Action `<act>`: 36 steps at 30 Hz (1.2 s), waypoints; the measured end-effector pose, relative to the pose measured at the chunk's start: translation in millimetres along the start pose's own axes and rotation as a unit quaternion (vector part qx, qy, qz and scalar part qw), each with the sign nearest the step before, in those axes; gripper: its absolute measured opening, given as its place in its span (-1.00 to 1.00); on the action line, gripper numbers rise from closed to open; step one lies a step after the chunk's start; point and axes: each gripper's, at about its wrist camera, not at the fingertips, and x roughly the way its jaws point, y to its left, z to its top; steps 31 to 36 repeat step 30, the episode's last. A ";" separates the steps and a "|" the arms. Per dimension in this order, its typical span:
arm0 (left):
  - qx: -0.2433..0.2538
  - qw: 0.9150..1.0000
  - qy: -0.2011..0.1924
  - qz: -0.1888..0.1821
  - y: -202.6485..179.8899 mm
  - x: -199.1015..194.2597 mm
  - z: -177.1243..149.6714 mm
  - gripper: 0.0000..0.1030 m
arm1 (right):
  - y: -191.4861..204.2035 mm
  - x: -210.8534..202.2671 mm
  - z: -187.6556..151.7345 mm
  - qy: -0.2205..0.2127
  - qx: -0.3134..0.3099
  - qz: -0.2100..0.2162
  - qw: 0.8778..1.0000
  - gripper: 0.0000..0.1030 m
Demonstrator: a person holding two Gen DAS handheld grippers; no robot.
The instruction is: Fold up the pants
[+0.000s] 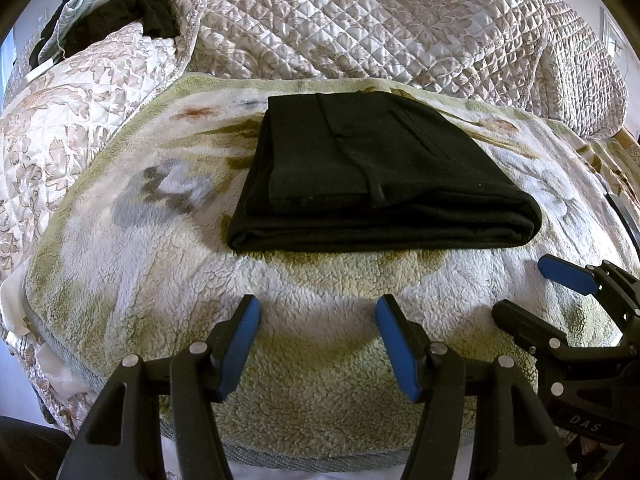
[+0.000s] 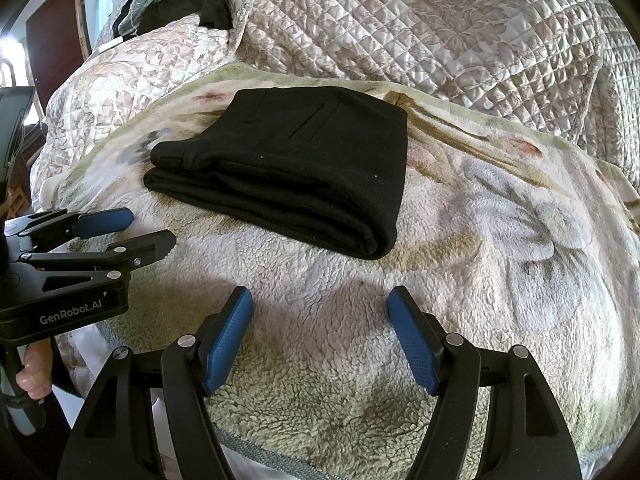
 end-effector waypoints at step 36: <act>0.001 1.000 -0.002 0.001 1.9 0.7 -2.0 0.25 | 1.3 0.0 -0.1 0.000 0.000 -0.001 1.000 0.37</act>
